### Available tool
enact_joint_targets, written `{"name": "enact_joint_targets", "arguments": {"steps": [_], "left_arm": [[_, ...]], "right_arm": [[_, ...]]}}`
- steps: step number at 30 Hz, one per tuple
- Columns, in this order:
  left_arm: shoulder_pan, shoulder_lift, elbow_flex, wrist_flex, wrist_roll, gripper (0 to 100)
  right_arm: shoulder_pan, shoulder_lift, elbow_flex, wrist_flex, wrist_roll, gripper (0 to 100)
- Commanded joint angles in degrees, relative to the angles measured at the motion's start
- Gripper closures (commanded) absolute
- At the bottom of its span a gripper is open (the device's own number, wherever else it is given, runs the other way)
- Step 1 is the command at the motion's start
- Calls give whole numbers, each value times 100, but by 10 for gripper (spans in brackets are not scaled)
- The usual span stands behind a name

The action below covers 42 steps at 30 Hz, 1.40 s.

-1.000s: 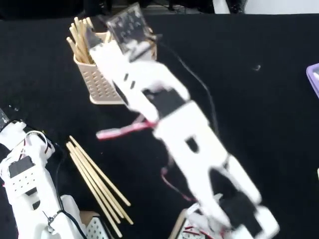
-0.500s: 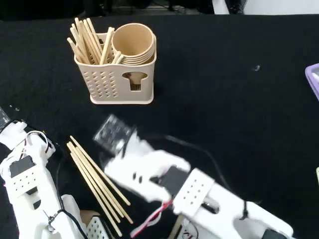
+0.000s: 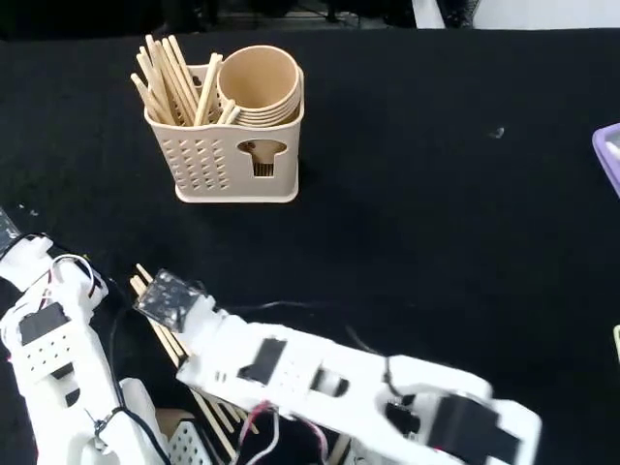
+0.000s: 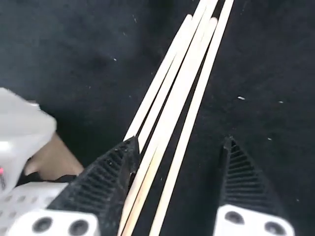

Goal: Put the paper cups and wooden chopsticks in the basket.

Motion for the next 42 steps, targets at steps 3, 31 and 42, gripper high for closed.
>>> {"name": "enact_joint_targets", "arguments": {"steps": [3, 31, 42], "left_arm": [[-31, -105, -57, -114, 44, 866], [-40, -105, -57, -114, 44, 866], [-40, -105, -66, -114, 44, 866]], "right_arm": [[-26, 1112, -857, -79, -35, 737], [1582, 725, -1305, 1530, 1152, 987], [1398, 725, -1244, 1099, 993, 840]]}}
